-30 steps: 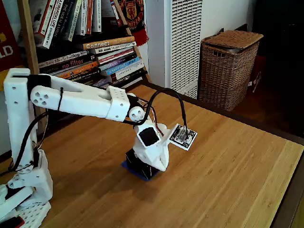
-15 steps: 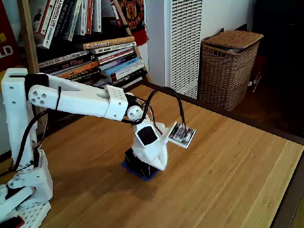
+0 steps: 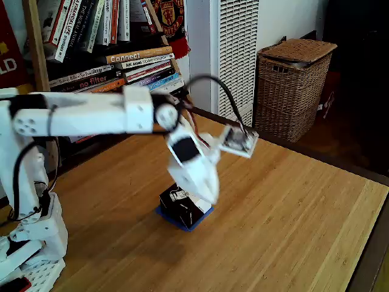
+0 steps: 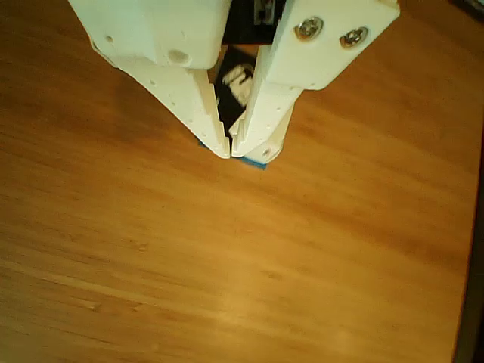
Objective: Push the box on top of the target
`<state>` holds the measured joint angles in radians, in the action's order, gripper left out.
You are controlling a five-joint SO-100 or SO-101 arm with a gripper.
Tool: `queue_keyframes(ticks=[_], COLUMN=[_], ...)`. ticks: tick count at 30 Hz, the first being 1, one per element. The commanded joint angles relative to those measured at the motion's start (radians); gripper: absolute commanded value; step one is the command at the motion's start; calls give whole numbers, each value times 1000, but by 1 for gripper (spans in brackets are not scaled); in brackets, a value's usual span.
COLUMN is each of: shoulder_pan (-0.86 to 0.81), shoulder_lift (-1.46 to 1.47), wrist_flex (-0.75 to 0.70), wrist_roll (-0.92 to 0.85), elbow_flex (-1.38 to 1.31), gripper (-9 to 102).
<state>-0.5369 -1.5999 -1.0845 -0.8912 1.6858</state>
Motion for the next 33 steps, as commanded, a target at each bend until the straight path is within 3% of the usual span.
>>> queue_keyframes(ticks=[1, 17, 33], shoulder_pan=[35, 262, 354], shoulder_lift=[-133, -540, -910], wrist_flex=[-18, 28, 35], wrist_roll=[-9, 267, 230], elbow_flex=[51, 449, 738], gripper=[0, 0, 0])
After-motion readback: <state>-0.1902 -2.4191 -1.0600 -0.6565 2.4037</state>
